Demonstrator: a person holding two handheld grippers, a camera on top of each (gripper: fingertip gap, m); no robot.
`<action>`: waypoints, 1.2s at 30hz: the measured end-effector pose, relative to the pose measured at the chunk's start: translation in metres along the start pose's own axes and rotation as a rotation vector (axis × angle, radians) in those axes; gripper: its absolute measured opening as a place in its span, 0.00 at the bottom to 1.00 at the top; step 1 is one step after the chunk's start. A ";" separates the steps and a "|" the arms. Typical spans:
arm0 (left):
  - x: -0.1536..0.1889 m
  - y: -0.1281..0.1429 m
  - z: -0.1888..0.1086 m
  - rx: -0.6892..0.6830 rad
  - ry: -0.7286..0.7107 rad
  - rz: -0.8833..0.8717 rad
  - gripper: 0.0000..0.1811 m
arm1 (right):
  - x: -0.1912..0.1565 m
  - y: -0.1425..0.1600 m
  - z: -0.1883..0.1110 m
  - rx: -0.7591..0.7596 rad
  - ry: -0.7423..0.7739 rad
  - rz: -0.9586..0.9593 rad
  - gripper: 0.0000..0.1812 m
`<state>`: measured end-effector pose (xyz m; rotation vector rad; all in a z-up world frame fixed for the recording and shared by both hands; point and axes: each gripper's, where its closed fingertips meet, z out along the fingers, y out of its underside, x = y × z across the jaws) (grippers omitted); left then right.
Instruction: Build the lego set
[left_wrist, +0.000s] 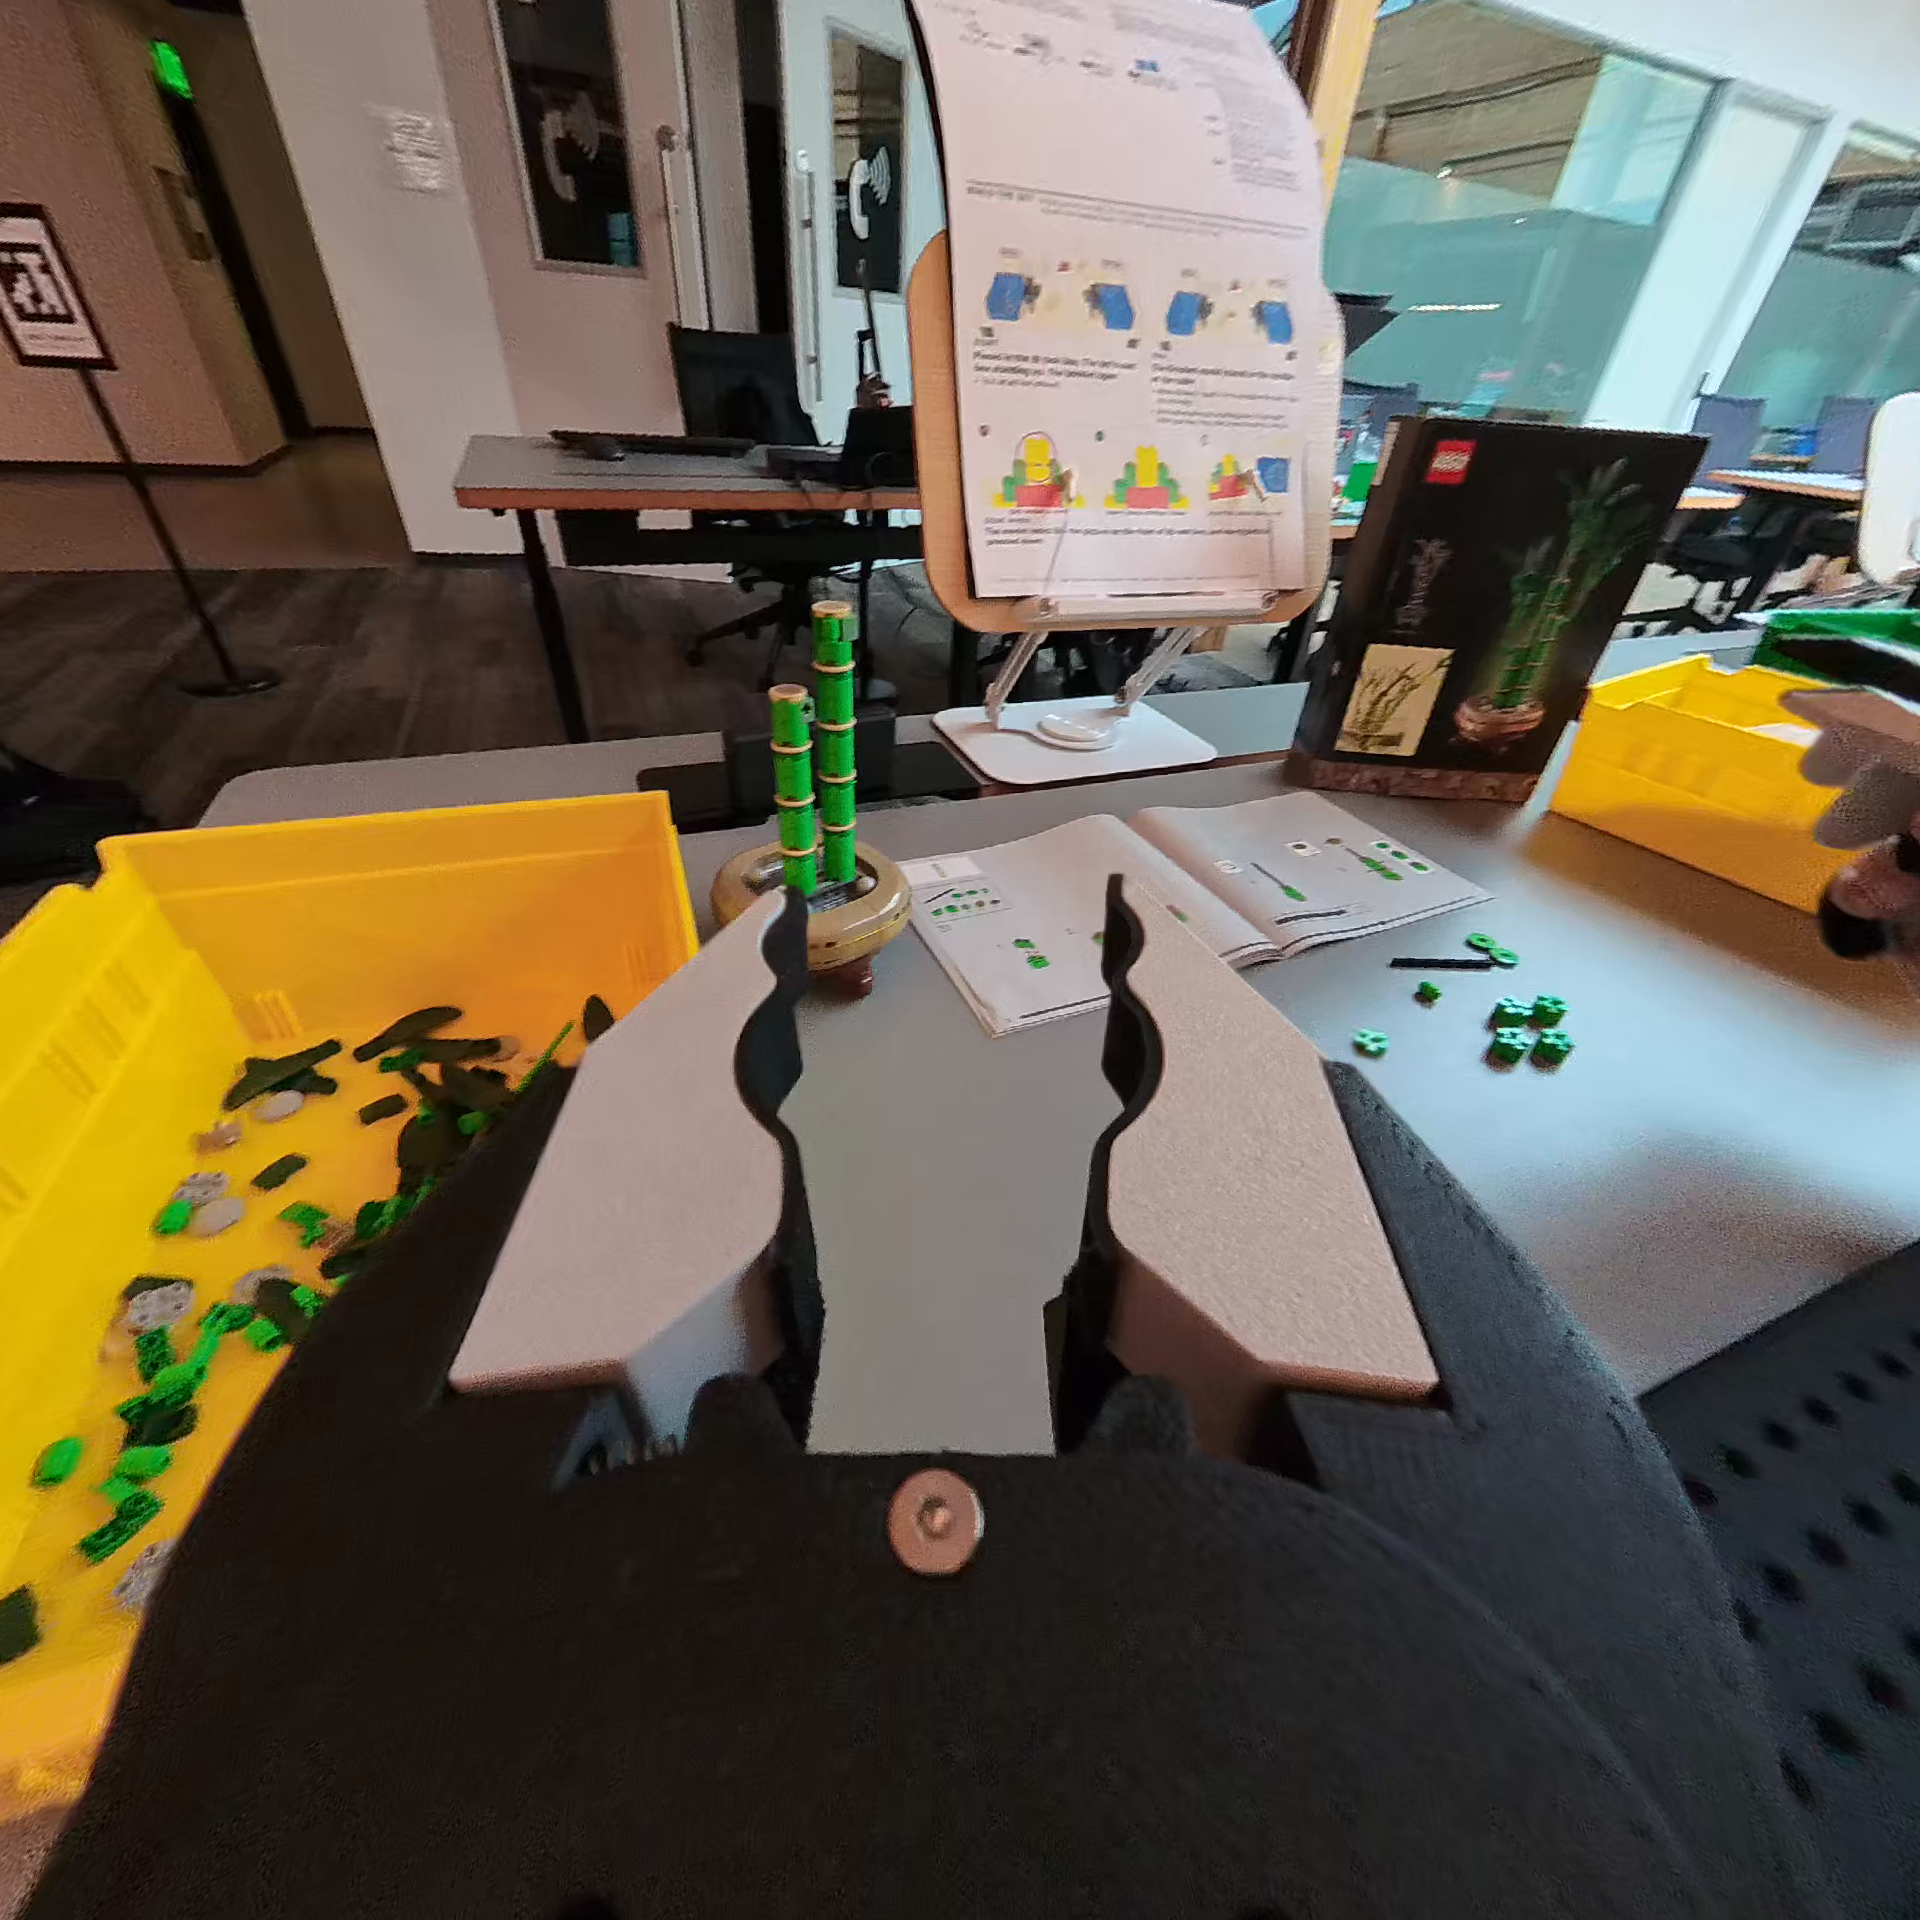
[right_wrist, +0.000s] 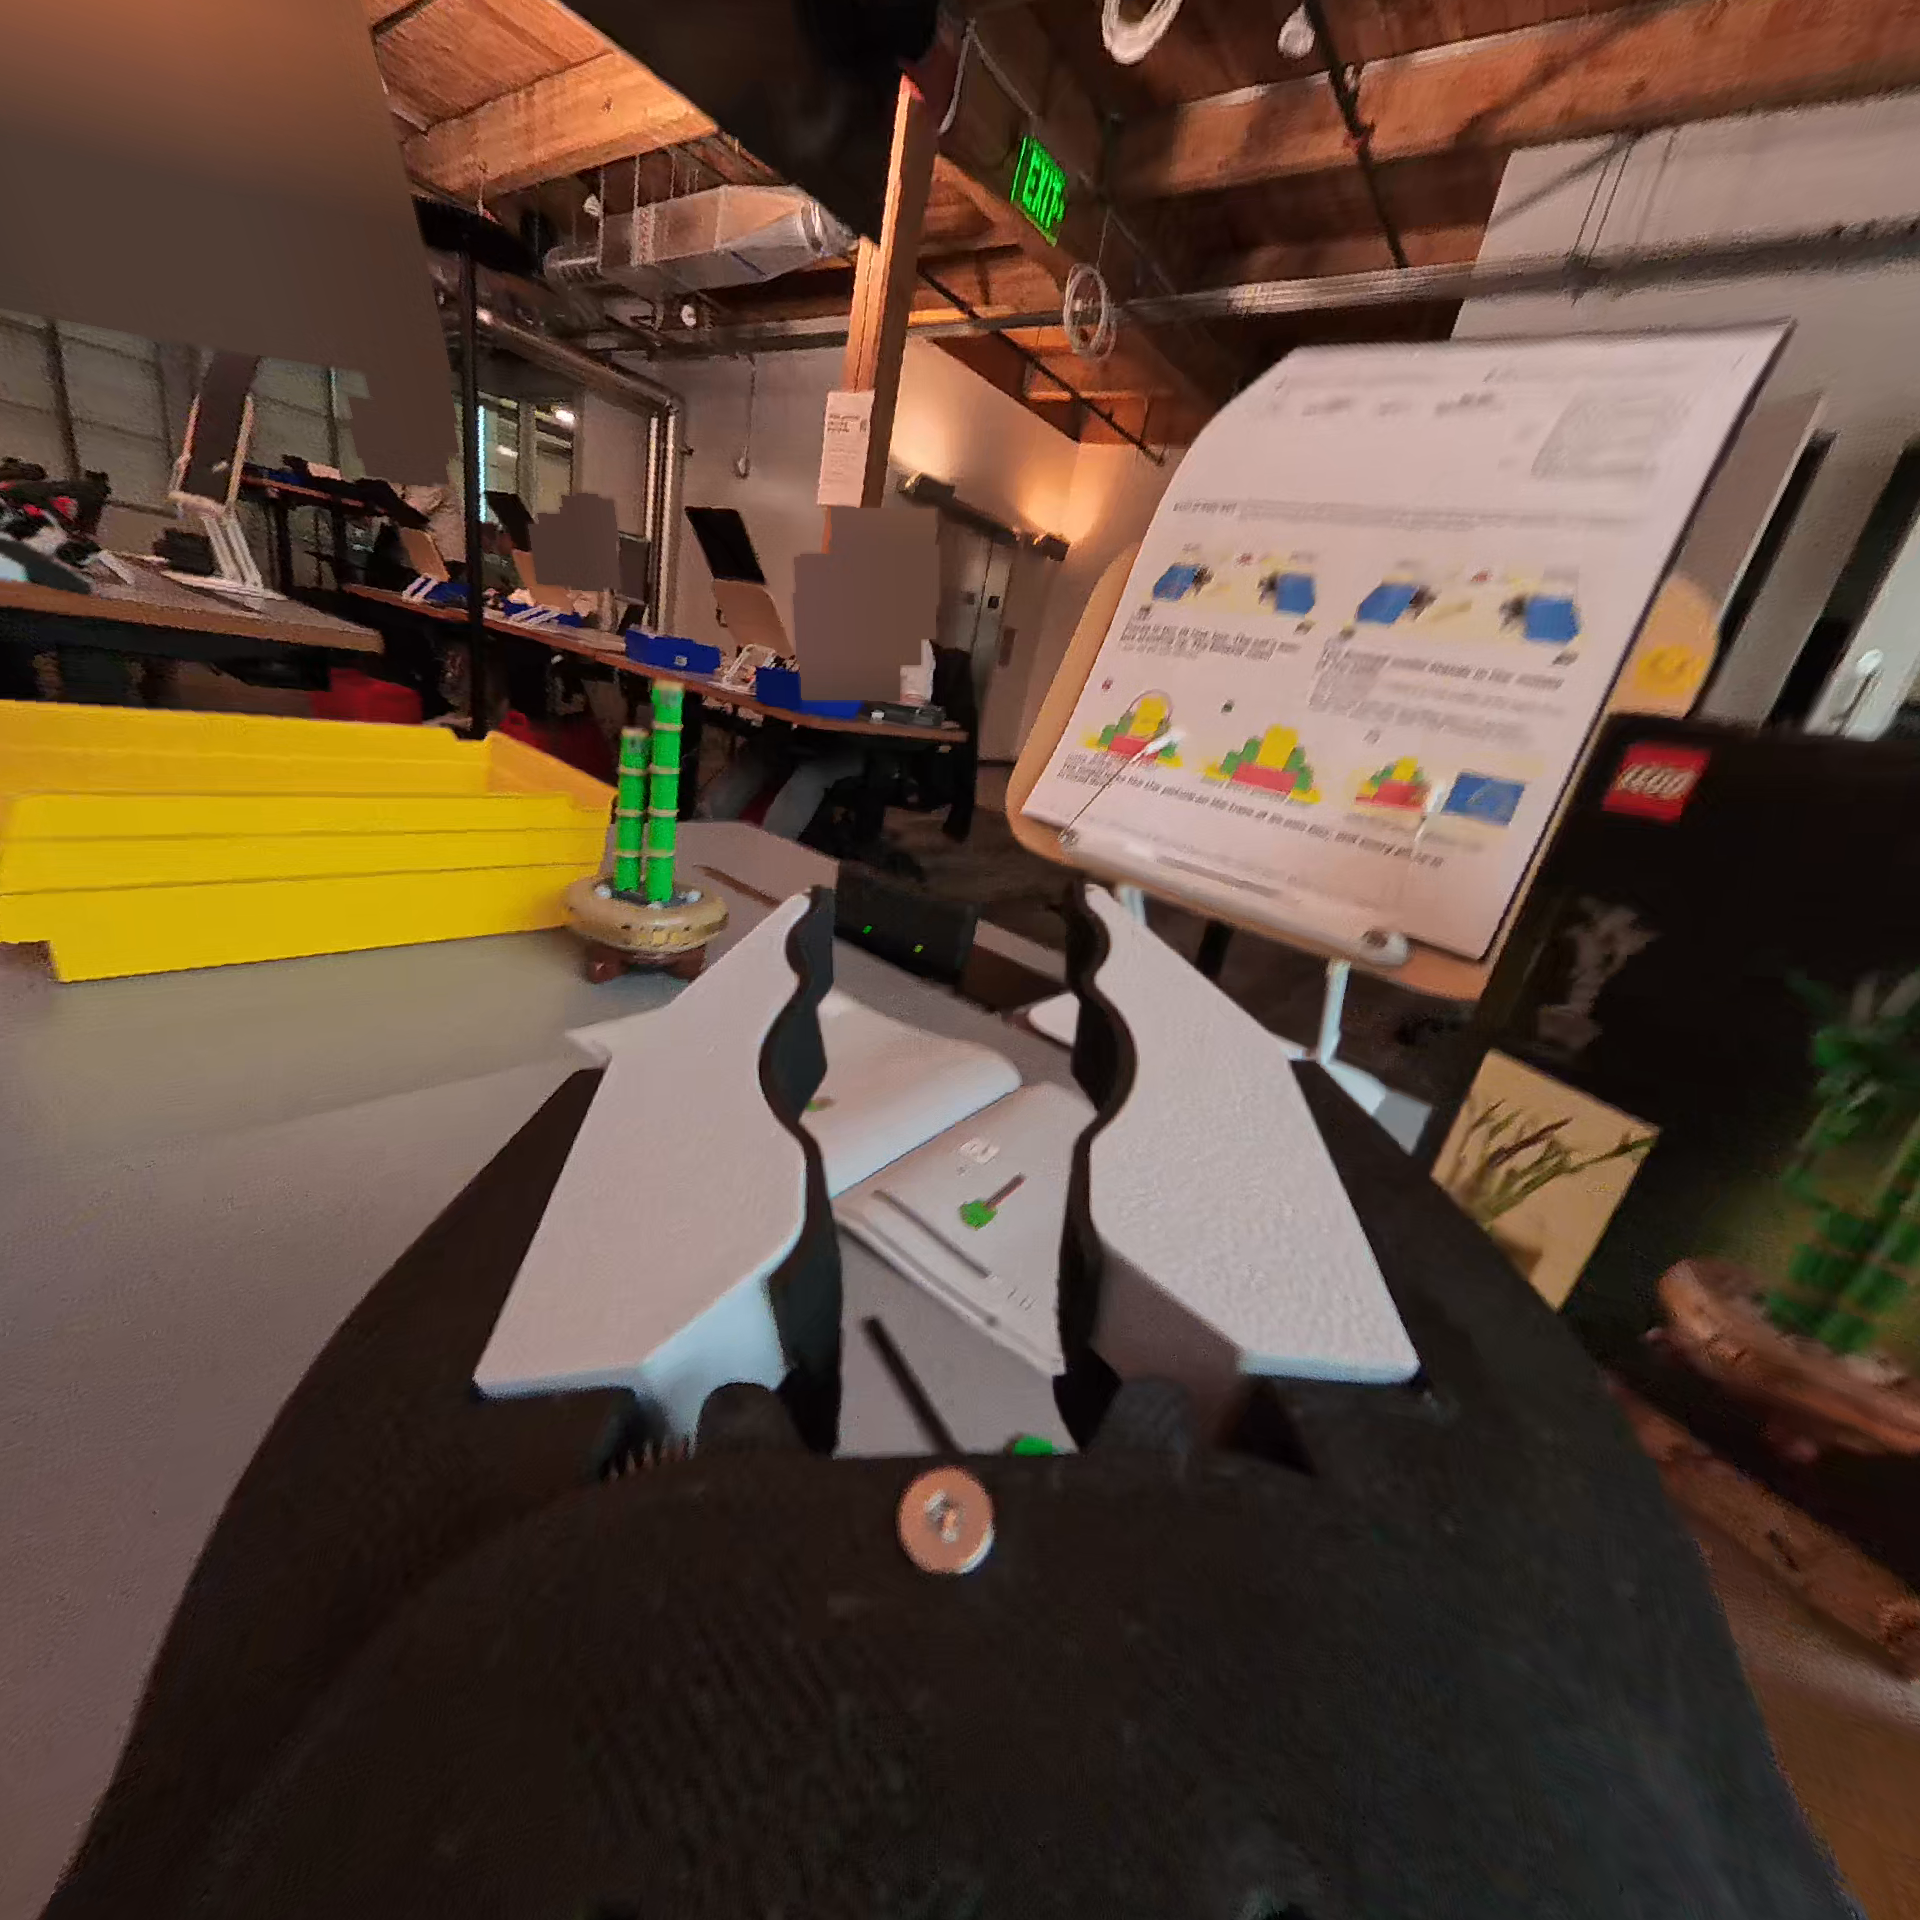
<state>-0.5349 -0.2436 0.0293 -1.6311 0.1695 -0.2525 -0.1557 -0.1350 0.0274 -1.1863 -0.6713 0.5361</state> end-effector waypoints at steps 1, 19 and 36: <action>-0.005 0.002 -0.001 -0.006 -0.025 0.006 0.31 | -0.007 0.007 0.000 -0.038 -0.017 0.012 0.25; -0.075 0.001 -0.015 -0.097 -0.260 0.116 0.30 | -0.015 0.060 0.010 -0.275 -0.016 -0.129 0.20; -0.109 0.011 -0.033 -0.154 -0.290 0.074 0.31 | -0.002 0.075 0.011 -0.332 0.008 -0.149 0.18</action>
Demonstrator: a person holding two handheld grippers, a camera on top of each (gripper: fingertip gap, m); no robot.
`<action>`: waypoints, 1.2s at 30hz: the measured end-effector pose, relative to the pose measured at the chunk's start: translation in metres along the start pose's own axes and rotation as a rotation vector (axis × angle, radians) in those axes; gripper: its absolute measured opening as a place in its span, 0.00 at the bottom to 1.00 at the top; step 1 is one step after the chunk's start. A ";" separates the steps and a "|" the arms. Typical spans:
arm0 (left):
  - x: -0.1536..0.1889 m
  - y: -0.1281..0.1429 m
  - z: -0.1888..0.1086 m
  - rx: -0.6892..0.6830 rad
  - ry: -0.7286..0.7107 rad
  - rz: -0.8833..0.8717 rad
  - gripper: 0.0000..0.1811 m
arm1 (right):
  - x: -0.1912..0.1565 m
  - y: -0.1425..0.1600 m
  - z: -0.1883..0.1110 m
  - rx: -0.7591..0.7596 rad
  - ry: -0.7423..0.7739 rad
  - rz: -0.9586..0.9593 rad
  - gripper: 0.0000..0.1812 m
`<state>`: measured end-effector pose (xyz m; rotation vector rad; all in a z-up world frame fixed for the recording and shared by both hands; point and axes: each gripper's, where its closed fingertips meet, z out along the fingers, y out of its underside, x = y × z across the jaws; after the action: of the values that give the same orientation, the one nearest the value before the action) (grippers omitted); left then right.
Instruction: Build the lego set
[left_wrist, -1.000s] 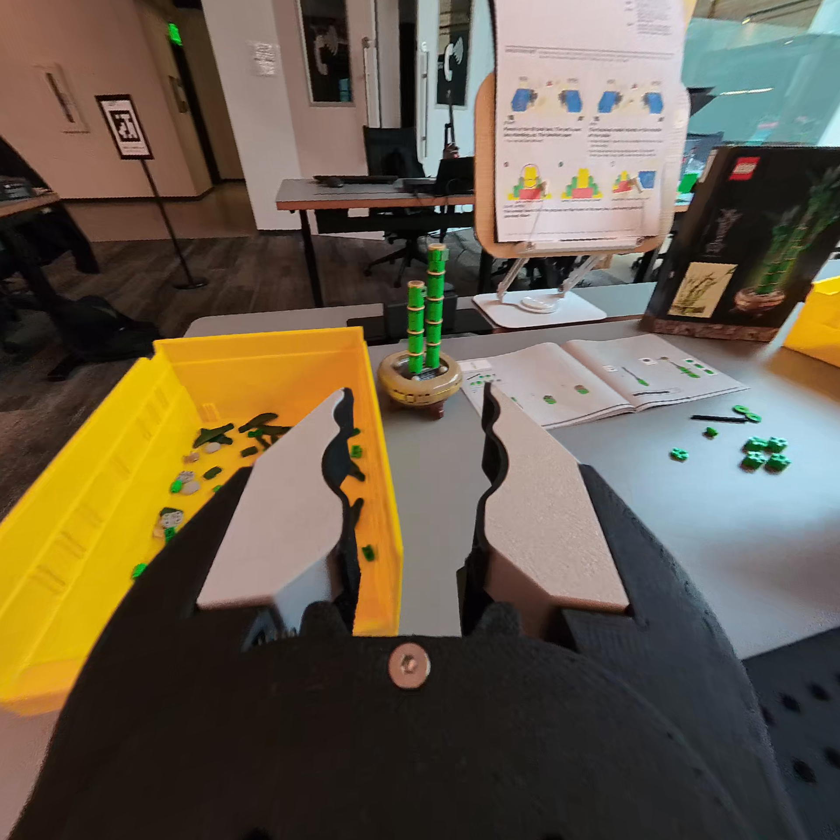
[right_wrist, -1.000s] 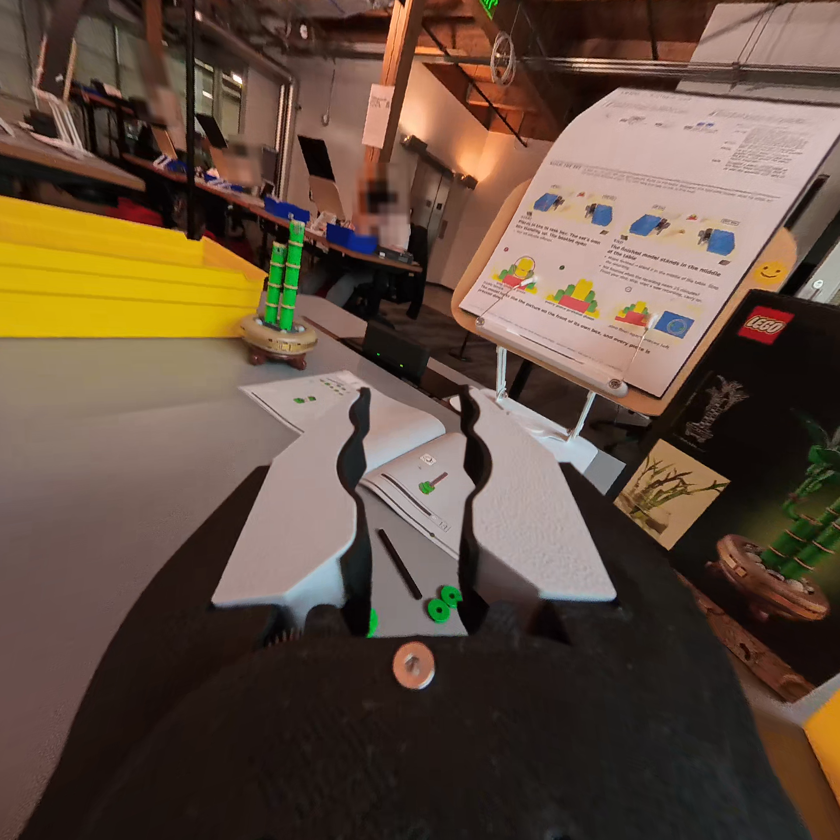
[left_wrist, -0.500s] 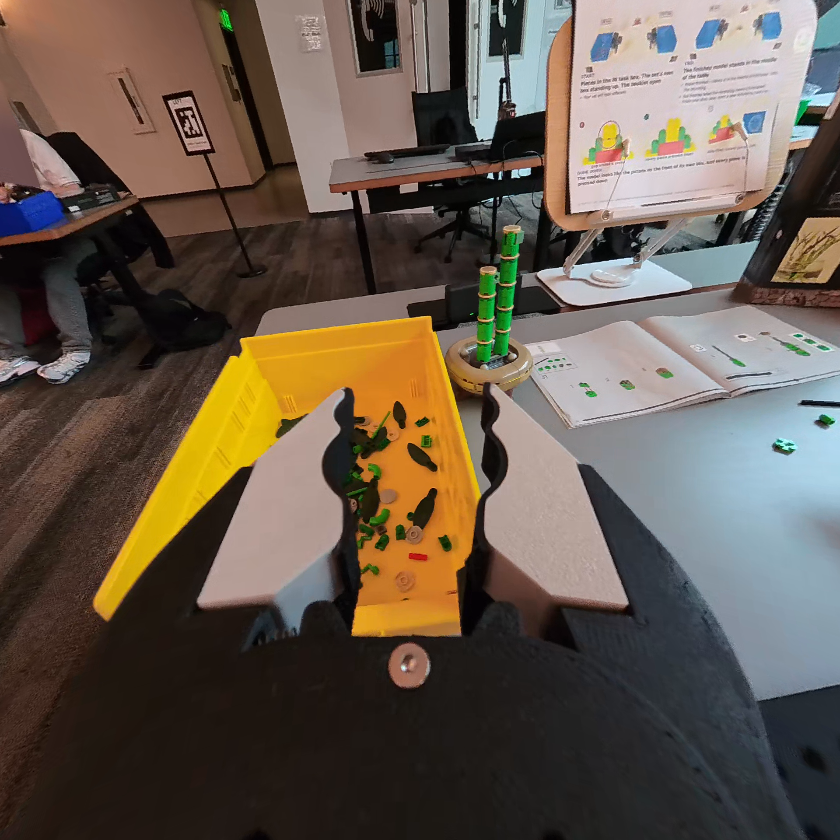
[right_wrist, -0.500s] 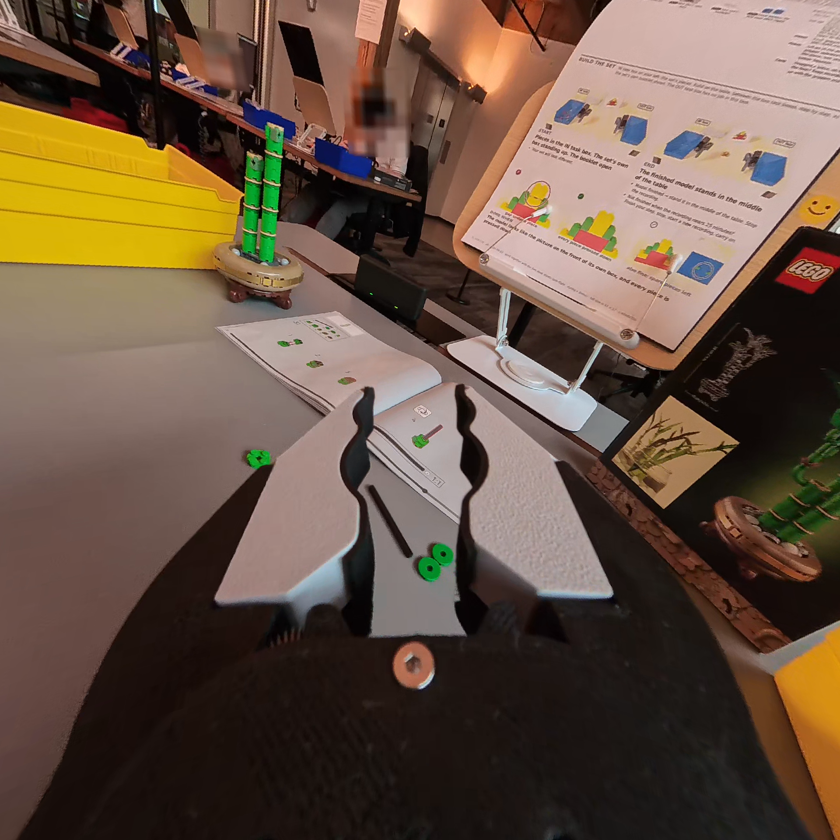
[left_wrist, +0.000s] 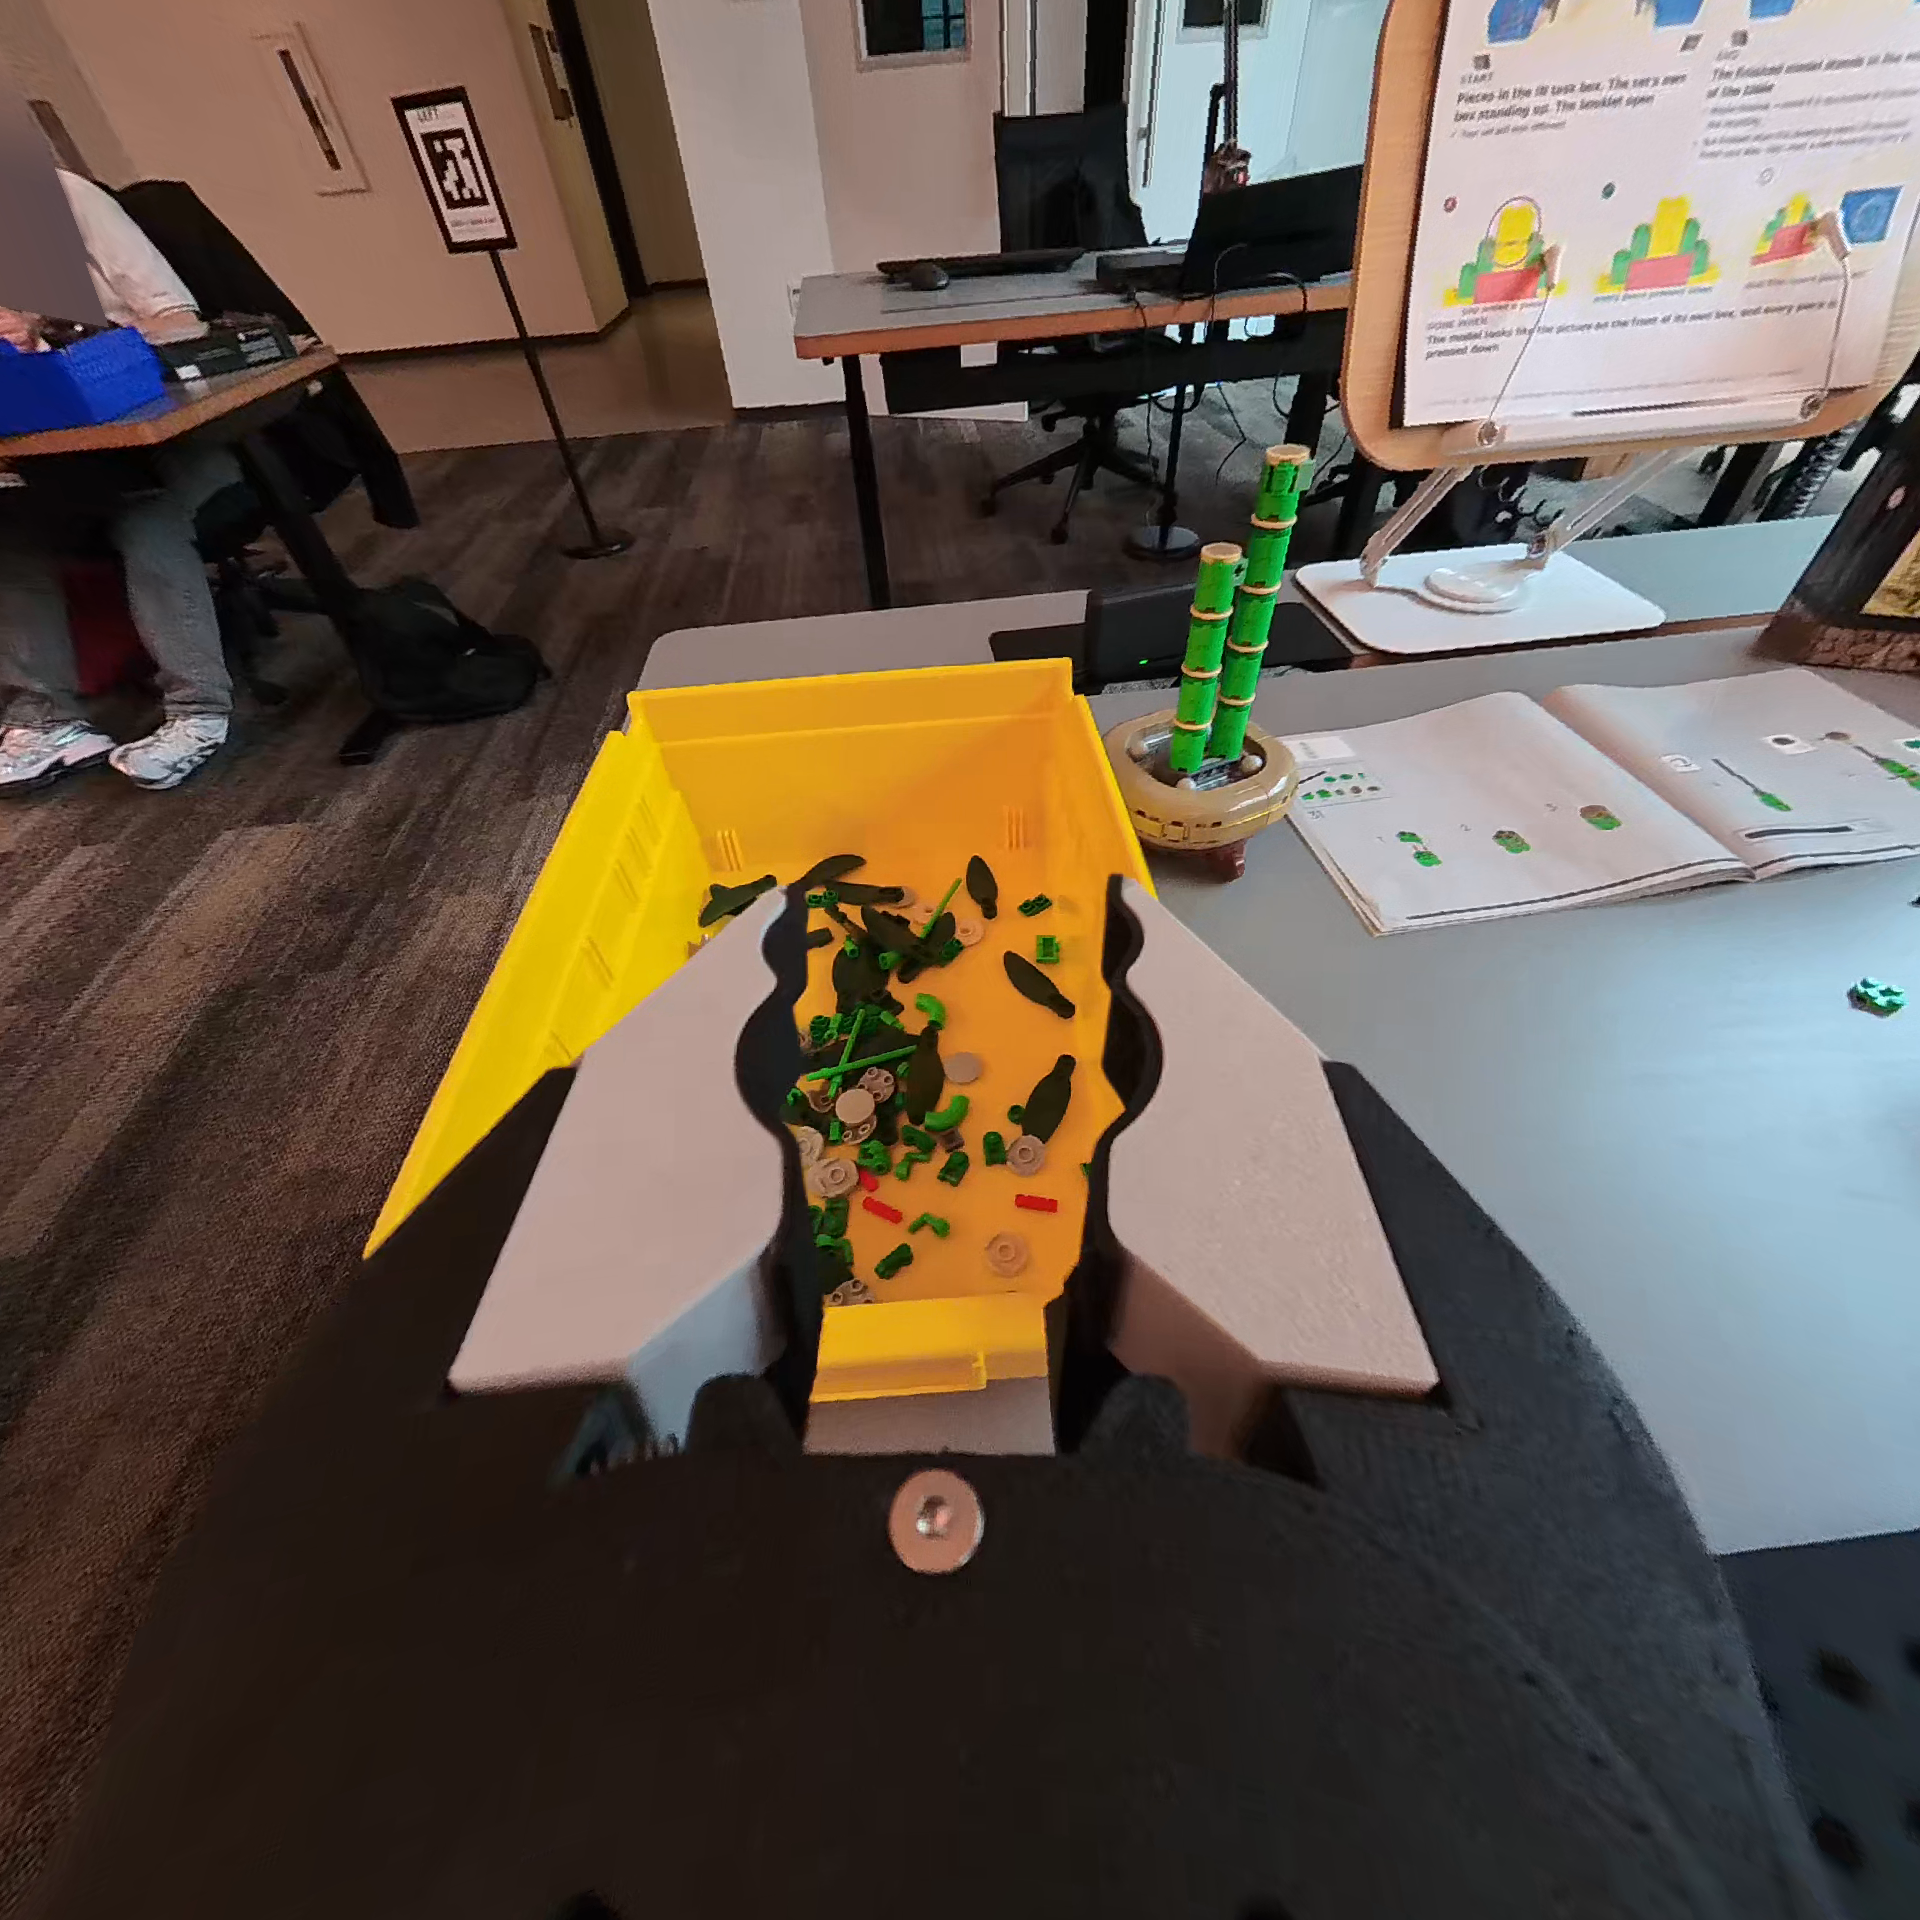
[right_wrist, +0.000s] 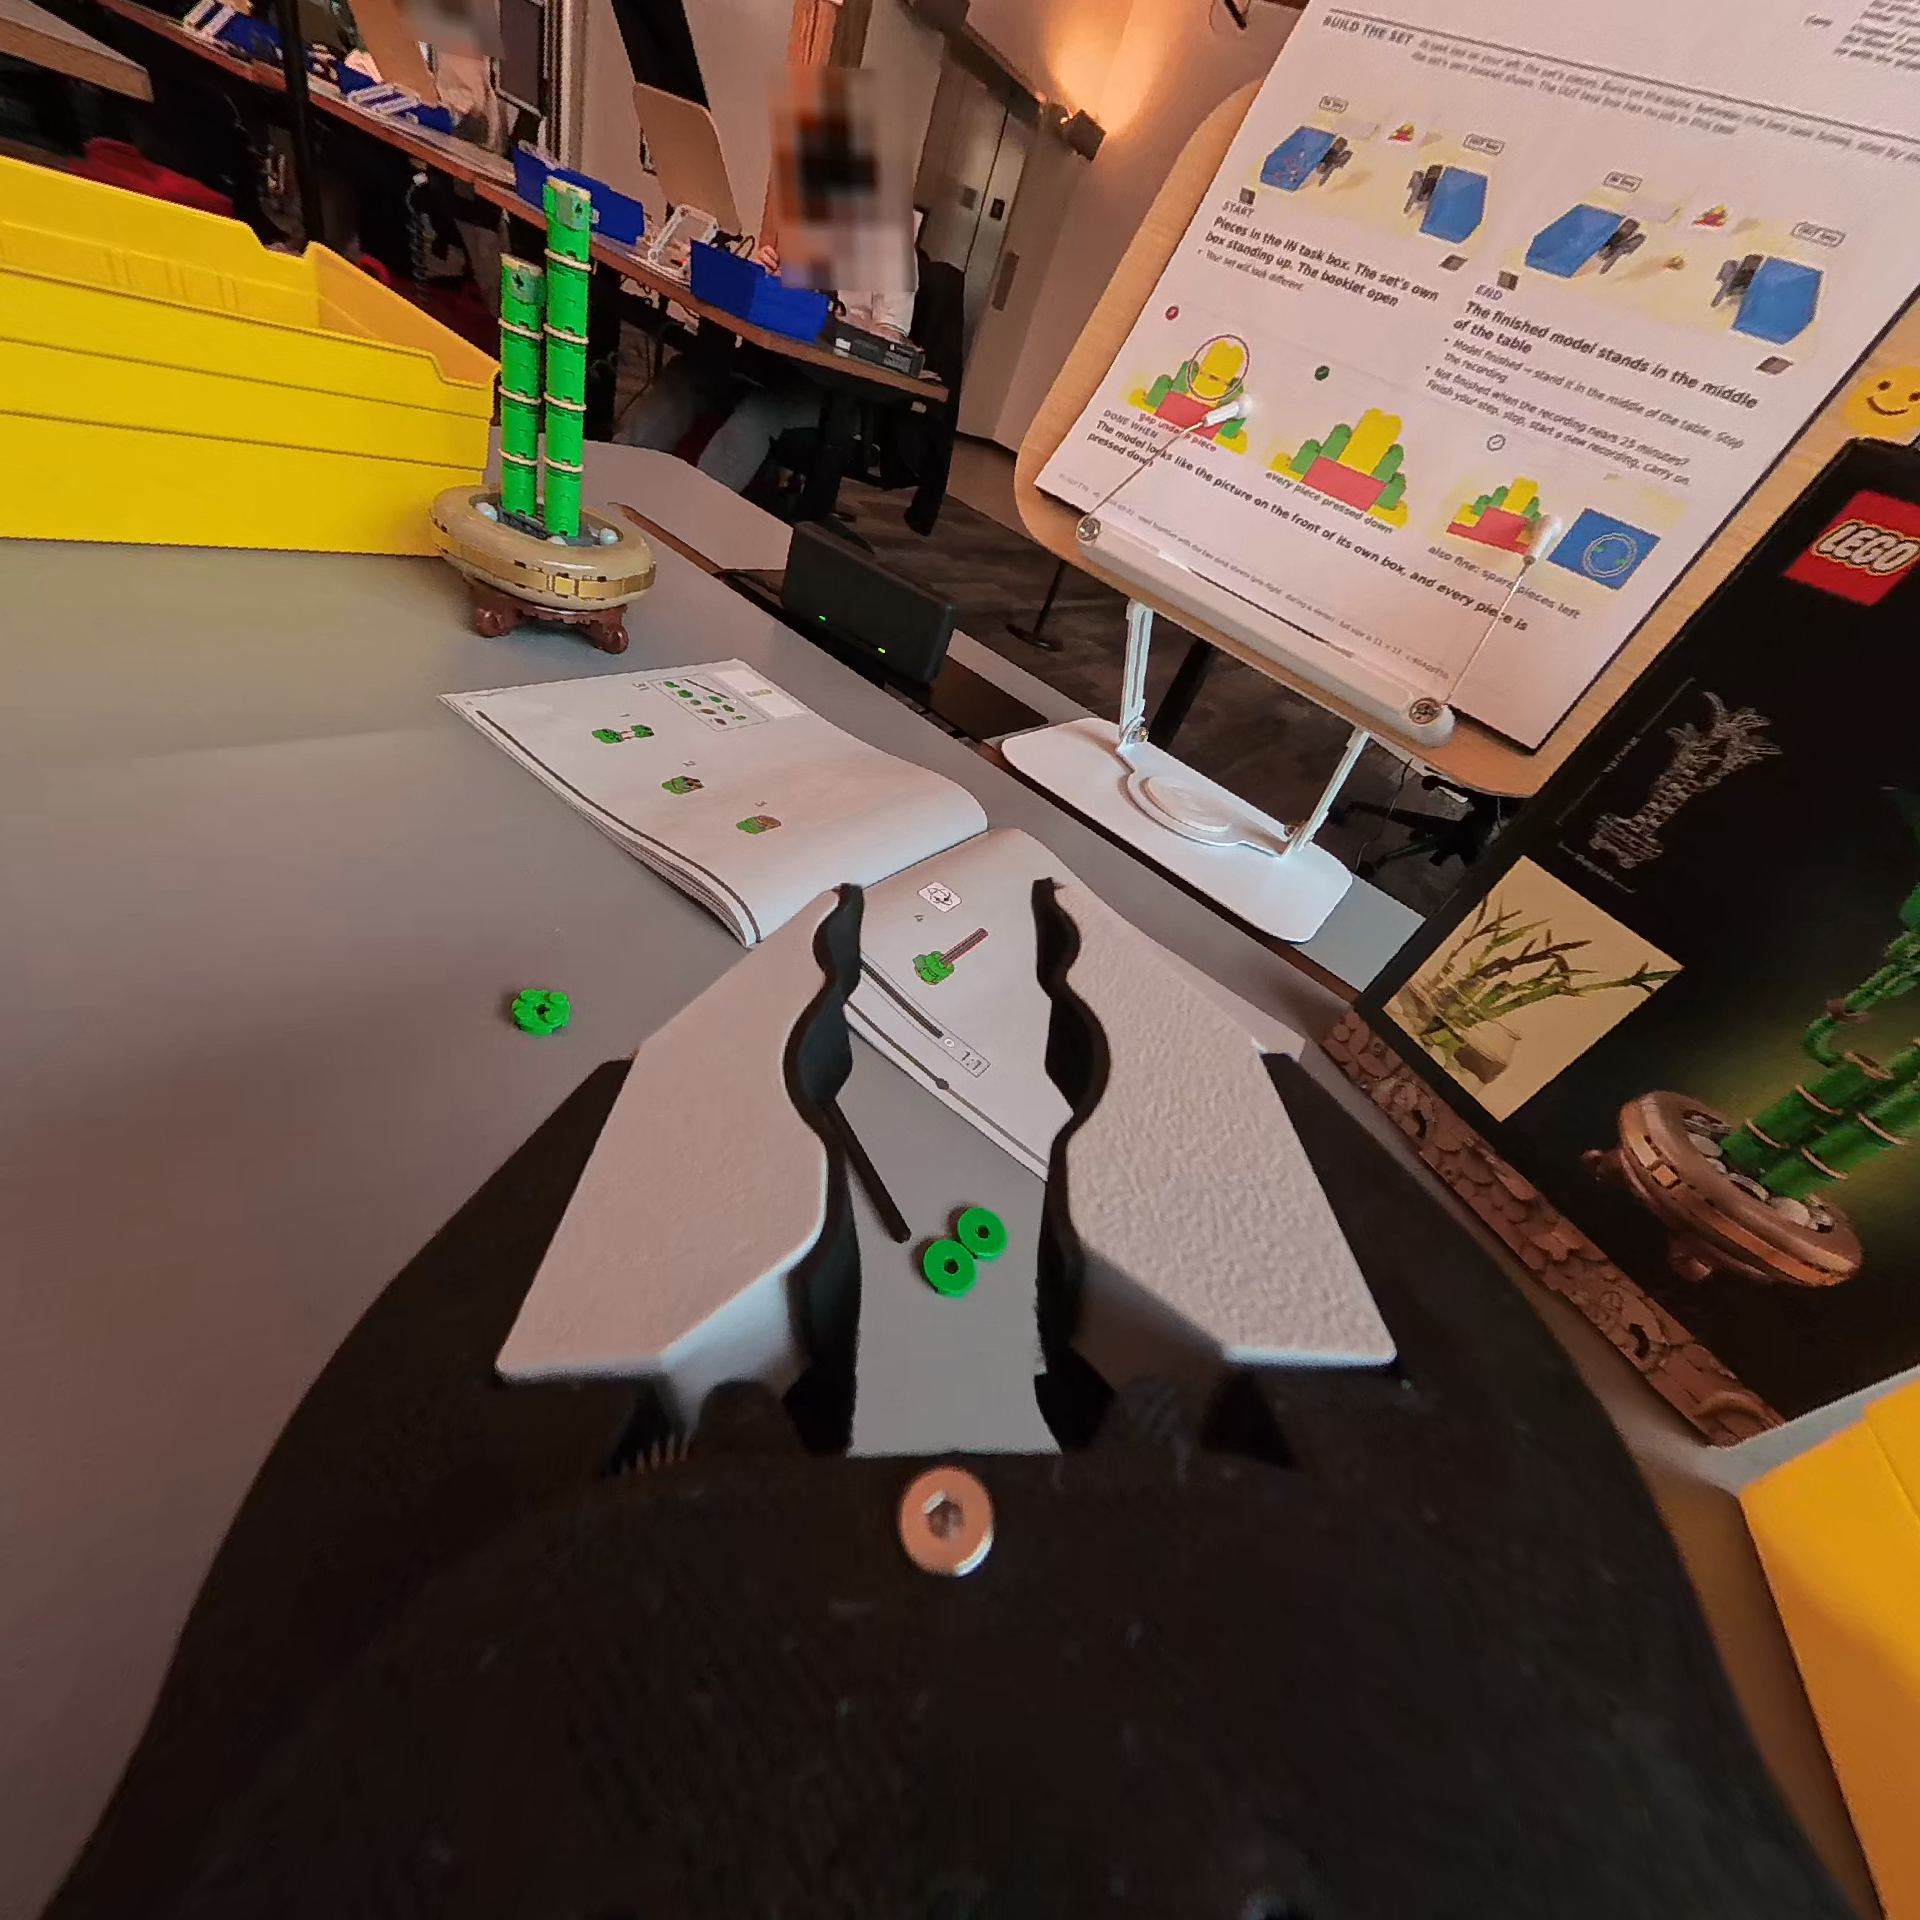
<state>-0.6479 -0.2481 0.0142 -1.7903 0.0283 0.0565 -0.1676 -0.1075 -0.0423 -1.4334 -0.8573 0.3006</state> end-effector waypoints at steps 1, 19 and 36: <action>0.000 0.001 0.001 -0.004 0.001 -0.001 0.31 | 0.000 0.001 0.001 -0.004 -0.001 -0.003 0.18; -0.002 0.009 0.015 -0.086 -0.024 0.069 0.30 | -0.012 0.013 0.008 -0.075 -0.060 -0.071 0.18; -0.012 0.012 0.007 -0.079 0.020 -0.081 0.24 | -0.020 0.019 0.010 -0.101 -0.088 -0.136 0.18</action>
<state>-0.6602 -0.2444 0.0021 -1.8692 -0.0333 -0.0186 -0.1825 -0.1104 -0.0677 -1.4556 -1.0497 0.2214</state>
